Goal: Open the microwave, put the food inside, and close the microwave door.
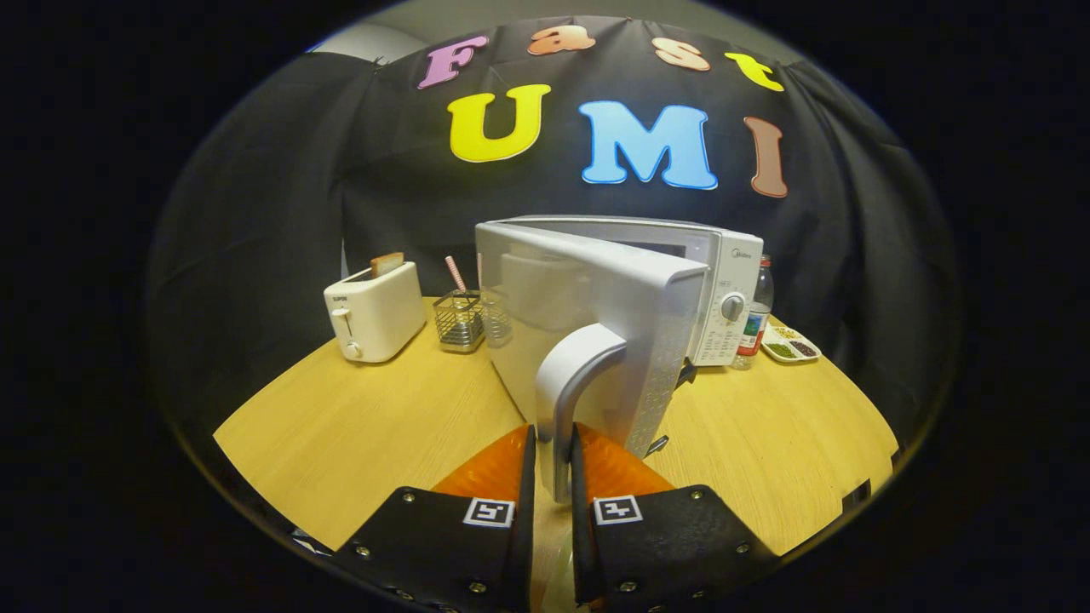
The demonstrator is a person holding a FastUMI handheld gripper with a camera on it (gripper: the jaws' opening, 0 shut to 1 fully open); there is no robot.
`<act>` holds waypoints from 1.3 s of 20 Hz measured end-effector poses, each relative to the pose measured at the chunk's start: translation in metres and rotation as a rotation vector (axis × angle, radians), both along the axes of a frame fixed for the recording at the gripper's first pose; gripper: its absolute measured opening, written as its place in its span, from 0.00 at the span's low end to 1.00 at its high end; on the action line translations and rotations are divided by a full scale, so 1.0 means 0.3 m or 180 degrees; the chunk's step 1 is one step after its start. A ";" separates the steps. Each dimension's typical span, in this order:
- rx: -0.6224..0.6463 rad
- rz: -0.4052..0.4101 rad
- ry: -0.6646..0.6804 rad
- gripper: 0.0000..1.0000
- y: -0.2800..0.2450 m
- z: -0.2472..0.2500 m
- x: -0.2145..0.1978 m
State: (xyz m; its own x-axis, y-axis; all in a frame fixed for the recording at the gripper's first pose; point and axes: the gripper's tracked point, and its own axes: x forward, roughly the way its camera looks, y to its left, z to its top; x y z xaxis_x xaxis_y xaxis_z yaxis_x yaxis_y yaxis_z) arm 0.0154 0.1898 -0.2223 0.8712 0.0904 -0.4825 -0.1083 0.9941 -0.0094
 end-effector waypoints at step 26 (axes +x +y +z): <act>0.0373 0.1098 -0.0156 0.30 0.415 0.190 -0.201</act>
State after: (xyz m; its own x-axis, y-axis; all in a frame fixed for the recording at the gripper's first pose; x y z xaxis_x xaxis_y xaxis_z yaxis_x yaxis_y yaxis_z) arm -0.0449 0.3142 -0.1654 0.8017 0.4351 -0.4099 -0.4397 0.8937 0.0888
